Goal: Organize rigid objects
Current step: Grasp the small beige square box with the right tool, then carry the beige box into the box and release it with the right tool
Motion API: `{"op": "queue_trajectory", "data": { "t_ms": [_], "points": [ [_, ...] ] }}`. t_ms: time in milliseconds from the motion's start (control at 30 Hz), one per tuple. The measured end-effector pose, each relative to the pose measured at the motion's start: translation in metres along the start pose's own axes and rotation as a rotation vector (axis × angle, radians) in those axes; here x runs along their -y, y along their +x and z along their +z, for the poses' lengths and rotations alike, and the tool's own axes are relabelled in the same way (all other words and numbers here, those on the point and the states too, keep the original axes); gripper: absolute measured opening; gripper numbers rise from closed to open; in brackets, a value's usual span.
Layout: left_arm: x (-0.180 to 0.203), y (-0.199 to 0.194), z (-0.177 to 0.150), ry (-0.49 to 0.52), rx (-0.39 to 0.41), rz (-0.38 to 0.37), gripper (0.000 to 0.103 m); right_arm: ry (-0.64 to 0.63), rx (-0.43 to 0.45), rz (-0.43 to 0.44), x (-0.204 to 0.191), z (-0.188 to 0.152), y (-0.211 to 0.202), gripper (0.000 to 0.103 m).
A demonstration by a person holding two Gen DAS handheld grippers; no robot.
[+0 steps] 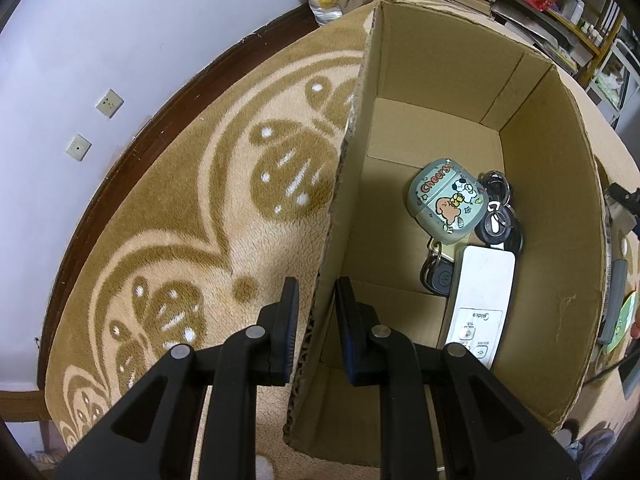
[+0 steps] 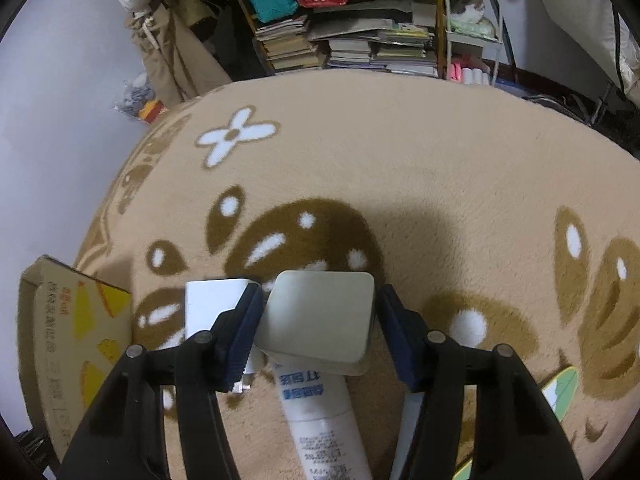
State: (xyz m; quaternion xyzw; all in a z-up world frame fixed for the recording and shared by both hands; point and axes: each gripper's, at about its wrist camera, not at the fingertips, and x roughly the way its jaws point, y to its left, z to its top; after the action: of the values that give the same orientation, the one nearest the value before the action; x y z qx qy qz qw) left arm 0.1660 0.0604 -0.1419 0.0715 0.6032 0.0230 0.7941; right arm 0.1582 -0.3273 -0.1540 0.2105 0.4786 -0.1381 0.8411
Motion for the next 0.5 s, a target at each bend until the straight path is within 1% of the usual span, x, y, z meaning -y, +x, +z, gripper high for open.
{"op": "queue_trajectory", "data": {
  "t_ms": [67, 233, 500],
  "points": [
    [0.001, 0.0, 0.0, 0.002, 0.001, 0.004, 0.018, -0.03, 0.019, 0.006, -0.008, 0.002, -0.008, 0.063],
    [0.002, 0.0, 0.0, 0.002, 0.0, 0.006, 0.018, -0.08, 0.065, 0.067, -0.031, 0.008, -0.033, 0.063],
    [0.003, 0.0, 0.0, 0.006, 0.002, 0.009, 0.018, -0.188, 0.137, 0.194, -0.093, 0.008, -0.072, 0.063]
  ]
}}
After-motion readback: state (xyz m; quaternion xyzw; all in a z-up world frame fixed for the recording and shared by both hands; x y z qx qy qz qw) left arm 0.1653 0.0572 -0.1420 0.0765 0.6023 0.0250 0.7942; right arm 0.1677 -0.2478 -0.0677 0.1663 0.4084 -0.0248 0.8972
